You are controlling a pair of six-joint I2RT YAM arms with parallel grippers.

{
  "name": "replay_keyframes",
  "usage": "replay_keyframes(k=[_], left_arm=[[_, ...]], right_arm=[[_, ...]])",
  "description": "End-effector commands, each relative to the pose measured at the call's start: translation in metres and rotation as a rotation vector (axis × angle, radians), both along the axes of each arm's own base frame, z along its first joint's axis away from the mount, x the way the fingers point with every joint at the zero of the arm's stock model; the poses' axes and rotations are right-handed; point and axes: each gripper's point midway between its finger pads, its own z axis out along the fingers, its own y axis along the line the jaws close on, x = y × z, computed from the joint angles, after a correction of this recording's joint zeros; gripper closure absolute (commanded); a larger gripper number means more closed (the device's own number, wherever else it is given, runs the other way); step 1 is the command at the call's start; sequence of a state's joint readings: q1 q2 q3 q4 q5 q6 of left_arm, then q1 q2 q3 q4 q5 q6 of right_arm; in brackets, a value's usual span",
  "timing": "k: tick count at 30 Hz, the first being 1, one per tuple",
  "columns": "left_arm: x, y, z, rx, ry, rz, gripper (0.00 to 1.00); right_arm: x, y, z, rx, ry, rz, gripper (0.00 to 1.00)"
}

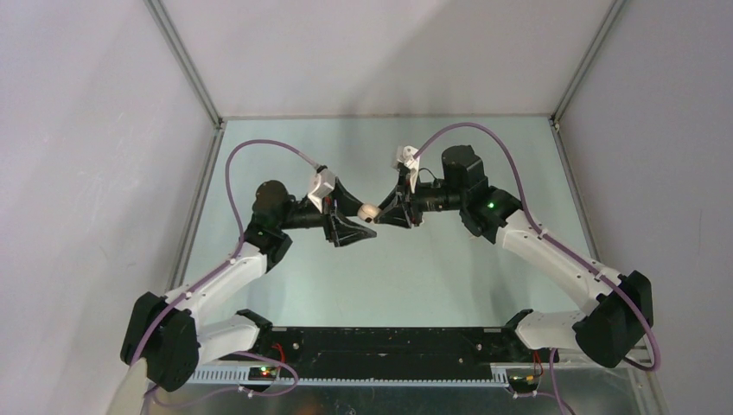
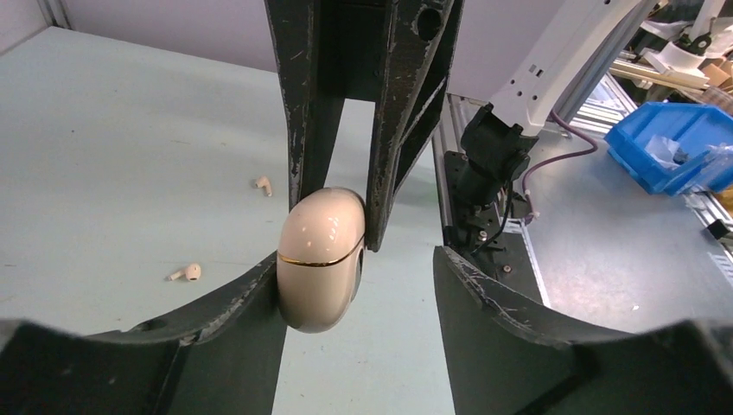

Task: Insert the wireless bluetooth earbuds into the charging case
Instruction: Pick up the charging case at the center of the board.

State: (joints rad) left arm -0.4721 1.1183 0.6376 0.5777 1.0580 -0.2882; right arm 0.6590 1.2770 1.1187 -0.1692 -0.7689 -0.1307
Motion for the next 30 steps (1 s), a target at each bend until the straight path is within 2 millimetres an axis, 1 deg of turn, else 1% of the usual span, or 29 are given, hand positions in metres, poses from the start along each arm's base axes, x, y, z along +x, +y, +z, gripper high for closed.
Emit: replay_keyframes(k=[1, 3, 4, 5, 13, 19, 20, 22, 23, 24, 25, 26, 28, 29, 30], left_arm=[[-0.003, 0.0, 0.006, -0.007, -0.023, -0.022, 0.39], [-0.003, 0.0, 0.007, -0.007, -0.026, -0.021, 0.48], [-0.003, 0.0, 0.006, -0.006, -0.026, -0.022, 0.5], [-0.004, 0.0, 0.006, -0.006, -0.026, -0.022, 0.55], [-0.004, 0.0, 0.005, 0.0, -0.029, -0.025, 0.77], [-0.004, 0.0, 0.005, 0.0, -0.03, -0.024, 0.81], [-0.004, 0.0, 0.005, 0.001, -0.029, -0.025, 0.81], [-0.003, 0.0, 0.004, 0.006, -0.028, -0.02, 0.82], [-0.002, 0.001, 0.002, 0.011, -0.029, -0.019, 0.82], [-0.002, 0.001, 0.002, 0.013, -0.037, -0.018, 0.83], [-0.002, 0.001, 0.0, 0.018, -0.033, -0.018, 0.83], [-0.002, 0.0, -0.001, 0.022, -0.042, -0.019, 0.84], [-0.002, 0.0, -0.004, 0.032, -0.047, -0.023, 0.85], [-0.003, 0.0, -0.006, 0.04, -0.04, -0.024, 0.85], [-0.003, -0.001, -0.006, 0.043, -0.049, -0.026, 0.85]], right_arm=[[0.001, 0.001, 0.022, 0.053, -0.065, 0.001, 1.0], [0.0, 0.001, 0.021, 0.051, -0.063, 0.007, 1.0], [-0.001, 0.002, 0.019, 0.05, -0.06, 0.014, 1.0], [-0.001, 0.002, 0.019, 0.05, -0.059, 0.016, 1.0], [0.001, 0.002, 0.018, 0.046, -0.063, 0.01, 1.0], [-0.002, 0.002, 0.018, 0.046, -0.064, 0.025, 1.0], [-0.002, 0.002, 0.017, 0.043, -0.065, 0.029, 0.99], [-0.003, 0.002, 0.017, 0.044, -0.069, 0.036, 0.91], [-0.003, 0.001, 0.018, 0.045, -0.07, 0.038, 0.83], [-0.003, 0.001, 0.018, 0.046, -0.07, 0.038, 0.79], [-0.004, 0.0, 0.019, 0.048, -0.068, 0.041, 0.71], [-0.005, 0.0, 0.02, 0.053, -0.063, 0.045, 0.68], [-0.006, 0.0, 0.021, 0.059, -0.054, 0.051, 0.59], [-0.006, 0.0, 0.021, 0.06, -0.049, 0.053, 0.57], [-0.006, 0.0, 0.021, 0.061, -0.048, 0.054, 0.53]])
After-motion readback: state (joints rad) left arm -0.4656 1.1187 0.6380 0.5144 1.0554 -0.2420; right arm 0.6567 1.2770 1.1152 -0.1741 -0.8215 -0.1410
